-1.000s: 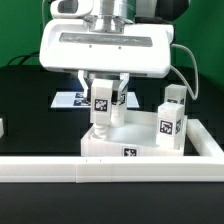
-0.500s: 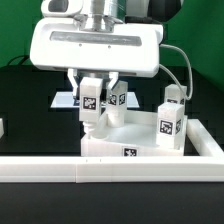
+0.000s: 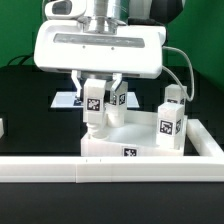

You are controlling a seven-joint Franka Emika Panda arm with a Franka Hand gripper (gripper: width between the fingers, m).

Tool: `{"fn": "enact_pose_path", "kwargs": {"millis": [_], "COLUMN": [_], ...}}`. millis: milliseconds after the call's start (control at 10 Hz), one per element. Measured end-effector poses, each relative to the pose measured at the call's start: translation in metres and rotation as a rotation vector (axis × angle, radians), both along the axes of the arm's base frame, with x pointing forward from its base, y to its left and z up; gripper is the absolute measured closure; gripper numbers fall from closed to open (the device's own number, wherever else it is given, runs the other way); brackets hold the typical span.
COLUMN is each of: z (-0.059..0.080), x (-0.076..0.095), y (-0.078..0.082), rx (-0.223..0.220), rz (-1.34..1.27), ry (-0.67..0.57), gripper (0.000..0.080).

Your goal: Assemble square table

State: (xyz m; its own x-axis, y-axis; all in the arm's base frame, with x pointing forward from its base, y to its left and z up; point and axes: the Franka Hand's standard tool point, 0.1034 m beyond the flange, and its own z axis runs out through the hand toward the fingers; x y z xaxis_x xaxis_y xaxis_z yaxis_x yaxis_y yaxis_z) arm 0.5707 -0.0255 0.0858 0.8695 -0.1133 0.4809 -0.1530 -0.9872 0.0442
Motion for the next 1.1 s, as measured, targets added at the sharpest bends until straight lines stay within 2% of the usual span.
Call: {"fn": "enact_pose_path", "kwargs": {"millis": [700,1100], "z": [-0.009,-0.018], "x": [0.0,-0.003], "y": [0.016,0.01], "rx": [-0.01,-0.029], "rz": [0.029,0.026], "ry": [-0.017,-0.029], "gripper": [0.0511,0.0511]}}
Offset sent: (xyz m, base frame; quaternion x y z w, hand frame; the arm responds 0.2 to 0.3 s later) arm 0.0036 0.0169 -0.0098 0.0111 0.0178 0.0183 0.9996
